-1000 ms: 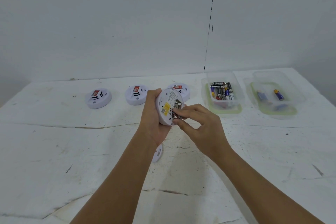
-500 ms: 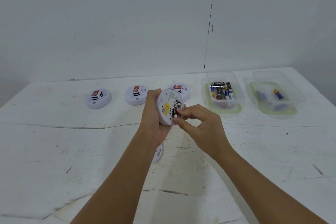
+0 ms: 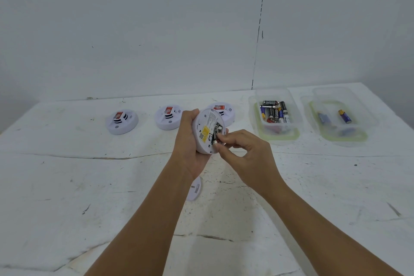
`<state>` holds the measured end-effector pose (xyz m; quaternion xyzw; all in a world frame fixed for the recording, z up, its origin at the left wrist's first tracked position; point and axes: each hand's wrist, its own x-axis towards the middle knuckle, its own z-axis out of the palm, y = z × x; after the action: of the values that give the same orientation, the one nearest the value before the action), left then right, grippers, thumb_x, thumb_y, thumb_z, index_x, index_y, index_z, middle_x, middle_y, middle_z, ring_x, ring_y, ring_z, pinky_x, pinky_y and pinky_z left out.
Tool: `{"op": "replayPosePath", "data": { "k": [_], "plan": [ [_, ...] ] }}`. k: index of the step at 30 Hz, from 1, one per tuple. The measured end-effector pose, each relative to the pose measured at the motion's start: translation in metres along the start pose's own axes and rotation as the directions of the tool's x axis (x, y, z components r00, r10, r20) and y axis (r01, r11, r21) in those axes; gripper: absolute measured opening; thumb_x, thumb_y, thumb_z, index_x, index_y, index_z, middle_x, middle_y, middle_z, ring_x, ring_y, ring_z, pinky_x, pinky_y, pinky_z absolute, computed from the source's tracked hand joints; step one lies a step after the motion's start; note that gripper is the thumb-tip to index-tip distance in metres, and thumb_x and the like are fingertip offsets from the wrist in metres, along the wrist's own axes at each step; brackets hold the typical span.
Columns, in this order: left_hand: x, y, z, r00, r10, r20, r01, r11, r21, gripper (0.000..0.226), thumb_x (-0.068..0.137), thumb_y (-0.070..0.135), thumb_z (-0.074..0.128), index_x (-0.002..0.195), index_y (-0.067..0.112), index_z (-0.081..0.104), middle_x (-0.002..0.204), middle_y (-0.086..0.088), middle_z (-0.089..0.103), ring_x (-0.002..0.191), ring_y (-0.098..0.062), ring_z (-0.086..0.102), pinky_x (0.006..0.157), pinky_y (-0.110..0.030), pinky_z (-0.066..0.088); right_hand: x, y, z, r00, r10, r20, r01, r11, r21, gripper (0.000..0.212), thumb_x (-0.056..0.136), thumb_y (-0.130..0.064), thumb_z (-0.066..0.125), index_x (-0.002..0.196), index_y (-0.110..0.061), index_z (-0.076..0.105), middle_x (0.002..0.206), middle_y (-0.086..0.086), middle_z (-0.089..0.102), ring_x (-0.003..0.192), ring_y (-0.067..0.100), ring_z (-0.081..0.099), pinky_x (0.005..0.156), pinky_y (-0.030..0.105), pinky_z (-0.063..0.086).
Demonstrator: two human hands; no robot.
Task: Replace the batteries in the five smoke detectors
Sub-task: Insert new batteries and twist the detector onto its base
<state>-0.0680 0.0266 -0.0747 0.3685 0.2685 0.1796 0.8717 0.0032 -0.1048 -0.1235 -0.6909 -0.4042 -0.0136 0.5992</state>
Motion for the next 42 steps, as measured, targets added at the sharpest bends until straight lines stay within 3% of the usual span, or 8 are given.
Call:
{"op": "replayPosePath", "data": {
  "k": [2, 7, 15, 21, 28, 33, 37, 42],
  "plan": [
    [0.001, 0.001, -0.001, 1.000, 0.010, -0.006, -0.010, 1.000, 0.024, 0.043, 0.097, 0.045, 0.053, 0.106, 0.009, 0.075, 0.095, -0.016, 0.072, 0.089, -0.029, 0.064, 0.100, -0.045, 0.044, 0.000, -0.001, 0.003, 0.999, 0.049, 0.006, -0.049, 0.998, 0.030, 0.019, 0.088, -0.019, 0.084, 0.106, -0.016, 0.082, 0.099, -0.010, 0.077, 0.093, 0.007, 0.072, 0.083, 0.021, 0.057],
    [0.000, 0.003, -0.004, 1.000, -0.006, 0.002, 0.005, 0.997, 0.076, 0.043, 0.099, 0.044, 0.050, 0.106, 0.009, 0.074, 0.089, -0.013, 0.074, 0.076, -0.024, 0.067, 0.060, -0.031, 0.052, 0.004, -0.004, 0.002, 0.965, 0.247, 0.092, -0.259, 0.954, 0.150, 0.018, 0.084, -0.020, 0.087, 0.100, -0.024, 0.081, 0.097, -0.010, 0.079, 0.092, 0.009, 0.074, 0.090, 0.034, 0.061],
    [0.003, 0.004, -0.007, 1.000, 0.003, 0.018, -0.006, 0.989, 0.146, 0.045, 0.099, 0.041, 0.050, 0.084, 0.017, 0.084, 0.096, -0.012, 0.074, 0.091, -0.028, 0.065, 0.074, -0.037, 0.048, 0.025, -0.011, -0.005, 0.854, 0.477, 0.206, -0.517, 0.821, 0.242, 0.051, 0.060, -0.019, 0.102, 0.098, -0.019, 0.069, 0.093, 0.000, 0.069, 0.080, 0.016, 0.068, 0.083, 0.044, 0.061],
    [0.003, 0.004, -0.008, 1.000, -0.014, -0.011, 0.015, 0.986, 0.166, 0.039, 0.096, 0.040, 0.052, 0.108, 0.013, 0.078, 0.105, -0.015, 0.072, 0.102, -0.035, 0.063, 0.082, -0.042, 0.050, 0.034, -0.009, -0.006, 0.769, 0.587, 0.255, -0.637, 0.737, 0.225, 0.080, 0.040, -0.029, 0.106, 0.103, -0.021, 0.056, 0.090, 0.003, 0.055, 0.082, 0.018, 0.057, 0.076, 0.044, 0.053],
    [0.001, 0.014, -0.030, 0.995, 0.058, -0.076, -0.045, 0.985, 0.168, 0.046, 0.097, 0.042, 0.052, 0.125, 0.010, 0.071, 0.111, -0.018, 0.072, 0.107, -0.039, 0.067, 0.098, -0.052, 0.052, 0.023, -0.013, 0.012, 0.823, 0.514, 0.240, -0.546, 0.833, 0.088, 0.062, 0.064, -0.045, 0.097, 0.105, -0.026, 0.054, 0.087, -0.003, 0.050, 0.074, 0.011, 0.049, 0.064, 0.026, 0.045],
    [-0.005, 0.032, -0.052, 0.985, 0.147, -0.089, -0.135, 0.982, 0.129, 0.039, 0.100, 0.040, 0.051, 0.099, 0.013, 0.079, 0.092, -0.010, 0.074, 0.086, -0.027, 0.069, 0.083, -0.041, 0.056, 0.012, -0.012, 0.034, 0.885, 0.344, 0.312, -0.328, 0.939, -0.104, 0.037, 0.082, -0.046, 0.085, 0.097, -0.027, 0.058, 0.085, -0.006, 0.063, 0.066, 0.003, 0.052, 0.061, 0.014, 0.044],
    [-0.016, 0.045, -0.074, 0.976, 0.171, -0.137, -0.160, 0.983, 0.084, 0.038, 0.101, 0.039, 0.050, 0.096, 0.012, 0.076, 0.093, -0.012, 0.075, 0.095, -0.031, 0.065, 0.099, -0.045, 0.050, 0.007, -0.016, 0.051, 0.814, 0.227, 0.535, -0.088, 0.958, -0.273, 0.028, 0.085, -0.047, 0.081, 0.100, -0.029, 0.065, 0.096, -0.012, 0.062, 0.081, 0.005, 0.057, 0.074, 0.022, 0.047],
    [-0.024, 0.048, -0.103, 0.964, 0.187, -0.191, -0.182, 0.982, 0.041, 0.036, 0.099, 0.040, 0.052, 0.117, 0.011, 0.066, 0.095, -0.011, 0.074, 0.096, -0.033, 0.066, 0.113, -0.050, 0.044, 0.001, -0.023, 0.068, 0.656, 0.239, 0.715, 0.130, 0.899, -0.419, 0.056, 0.082, -0.055, 0.080, 0.131, -0.031, 0.068, 0.120, -0.006, 0.054, 0.107, 0.010, 0.053, 0.090, 0.030, 0.046]
  ]
}}
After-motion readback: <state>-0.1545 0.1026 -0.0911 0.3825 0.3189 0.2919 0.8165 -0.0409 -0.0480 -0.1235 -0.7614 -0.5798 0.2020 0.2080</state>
